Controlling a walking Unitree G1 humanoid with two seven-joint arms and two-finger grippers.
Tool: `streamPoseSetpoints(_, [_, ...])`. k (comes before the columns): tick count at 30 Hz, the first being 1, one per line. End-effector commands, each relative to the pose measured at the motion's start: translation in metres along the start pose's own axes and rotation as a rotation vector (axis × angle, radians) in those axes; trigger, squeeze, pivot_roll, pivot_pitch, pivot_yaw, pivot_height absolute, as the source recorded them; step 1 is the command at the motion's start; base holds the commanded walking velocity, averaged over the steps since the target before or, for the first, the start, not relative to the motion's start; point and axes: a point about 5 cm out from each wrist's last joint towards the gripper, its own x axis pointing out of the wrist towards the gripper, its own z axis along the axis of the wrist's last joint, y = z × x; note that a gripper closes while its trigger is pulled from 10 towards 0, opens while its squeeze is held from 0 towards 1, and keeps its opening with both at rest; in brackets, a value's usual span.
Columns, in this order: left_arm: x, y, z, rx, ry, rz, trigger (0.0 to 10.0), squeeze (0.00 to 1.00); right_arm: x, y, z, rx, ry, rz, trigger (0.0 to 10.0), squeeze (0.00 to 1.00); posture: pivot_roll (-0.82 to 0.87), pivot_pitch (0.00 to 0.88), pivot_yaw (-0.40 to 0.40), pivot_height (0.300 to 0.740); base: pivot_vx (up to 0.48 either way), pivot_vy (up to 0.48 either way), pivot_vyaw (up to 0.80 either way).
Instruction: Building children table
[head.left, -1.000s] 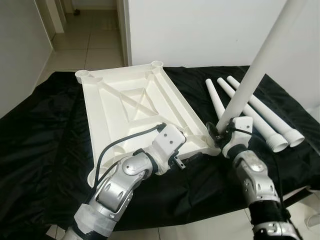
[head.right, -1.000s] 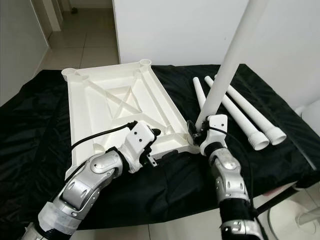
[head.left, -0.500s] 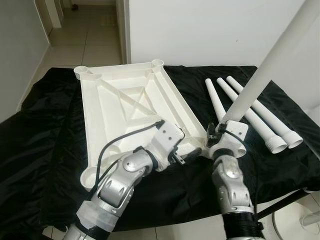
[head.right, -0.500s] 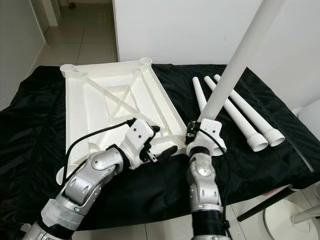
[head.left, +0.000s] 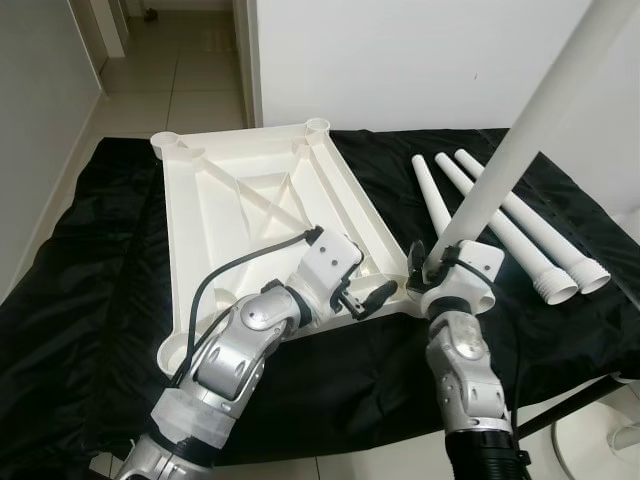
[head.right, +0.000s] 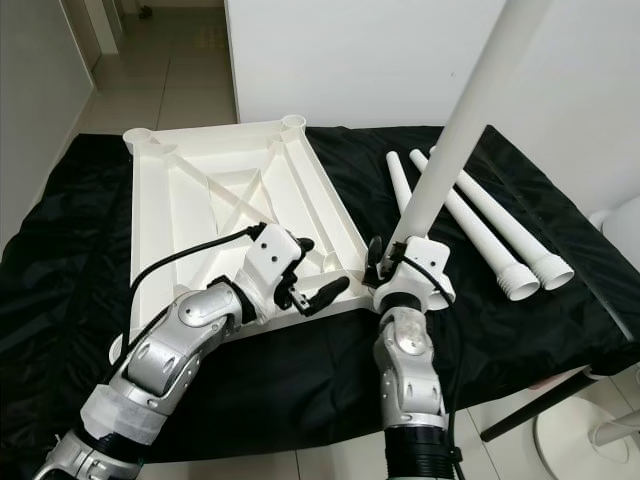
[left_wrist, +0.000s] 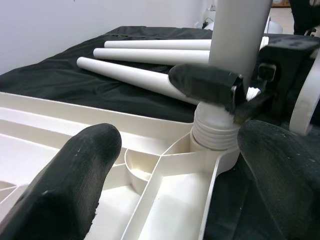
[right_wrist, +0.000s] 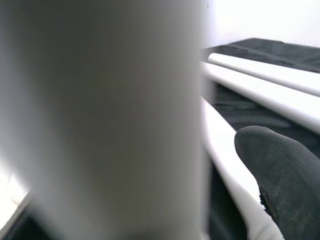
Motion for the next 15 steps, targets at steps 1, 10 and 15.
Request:
streamPoseSetpoints(1, [0.000, 0.003, -0.001, 0.017, 0.011, 0.013, 10.0, 0.00, 0.003, -0.004, 0.003, -0.001, 0.004, 0.042, 10.0, 0.99, -0.07, 0.000, 0.008, 0.740, 0.000, 0.000, 0.00])
streamPoseSetpoints(10, [0.000, 0.003, -0.001, 0.025, 0.026, 0.017, 10.0, 0.00, 0.012, -0.014, 0.007, -0.041, 0.023, 0.227, 10.0, 0.00, -0.06, 0.000, 0.033, 0.740, 0.000, 0.000, 0.00])
streamPoseSetpoints(15, [0.000, -0.002, -0.002, 0.024, 0.030, -0.021, 10.0, 0.00, 0.016, -0.018, 0.002, -0.145, 0.064, 0.458, 10.0, 0.00, -0.07, 0.000, 0.038, 0.740, 0.000, 0.000, 0.00])
